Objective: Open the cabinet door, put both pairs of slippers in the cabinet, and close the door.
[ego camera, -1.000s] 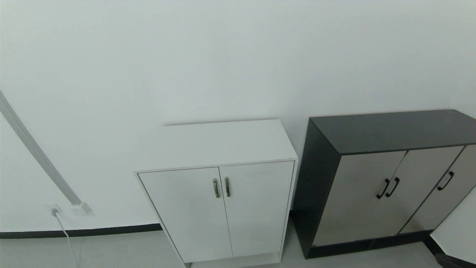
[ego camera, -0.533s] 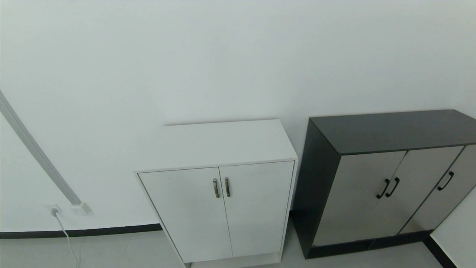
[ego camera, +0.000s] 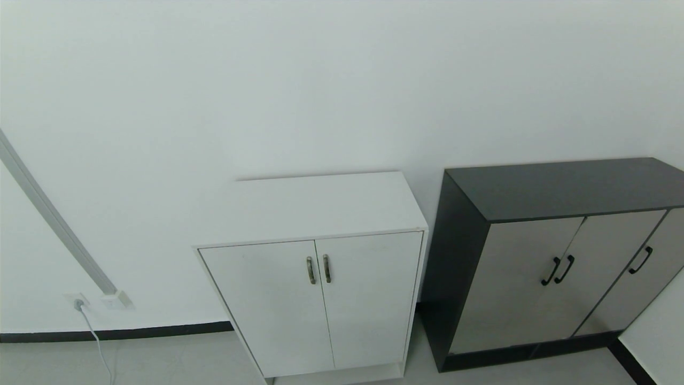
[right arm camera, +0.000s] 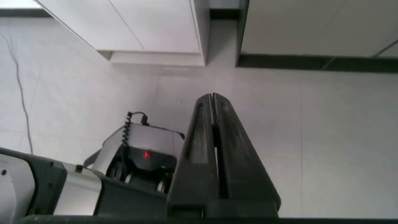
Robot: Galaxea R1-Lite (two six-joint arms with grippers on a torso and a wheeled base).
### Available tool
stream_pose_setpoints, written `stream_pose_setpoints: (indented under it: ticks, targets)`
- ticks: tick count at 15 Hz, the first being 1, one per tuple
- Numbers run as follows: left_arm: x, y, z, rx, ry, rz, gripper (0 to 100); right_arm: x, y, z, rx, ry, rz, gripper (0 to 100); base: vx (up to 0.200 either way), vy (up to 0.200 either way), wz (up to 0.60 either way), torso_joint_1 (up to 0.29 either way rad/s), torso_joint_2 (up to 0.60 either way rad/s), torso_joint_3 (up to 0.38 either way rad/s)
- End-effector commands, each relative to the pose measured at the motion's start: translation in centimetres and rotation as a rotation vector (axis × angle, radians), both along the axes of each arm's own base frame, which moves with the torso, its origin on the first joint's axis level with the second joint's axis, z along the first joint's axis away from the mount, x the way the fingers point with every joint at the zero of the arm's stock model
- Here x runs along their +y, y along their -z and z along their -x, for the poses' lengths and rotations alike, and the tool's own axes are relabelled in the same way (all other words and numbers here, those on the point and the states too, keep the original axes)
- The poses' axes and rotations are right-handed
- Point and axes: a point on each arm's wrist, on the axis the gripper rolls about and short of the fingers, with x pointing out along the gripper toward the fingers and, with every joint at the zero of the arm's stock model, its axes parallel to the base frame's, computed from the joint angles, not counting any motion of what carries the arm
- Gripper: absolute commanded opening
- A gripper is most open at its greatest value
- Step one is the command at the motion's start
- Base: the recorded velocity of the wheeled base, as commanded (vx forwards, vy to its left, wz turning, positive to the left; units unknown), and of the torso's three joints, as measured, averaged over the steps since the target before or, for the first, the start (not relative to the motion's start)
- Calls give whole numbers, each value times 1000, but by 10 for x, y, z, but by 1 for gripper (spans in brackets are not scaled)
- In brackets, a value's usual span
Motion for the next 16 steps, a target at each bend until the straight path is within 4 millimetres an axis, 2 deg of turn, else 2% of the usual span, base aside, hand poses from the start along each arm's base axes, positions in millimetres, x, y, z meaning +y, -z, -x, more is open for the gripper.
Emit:
stream_pose_setpoints:
  ticks: [1,16]
  targets:
    - [0,0,0,1,1,0,0,0,-2,4,-50,13,-15,0,0,0,0,0,0,0]
    - [0,0,0,1,1,2,0,-3,-6,36,-432,56,-47,0,0,0,0,0,0,0]
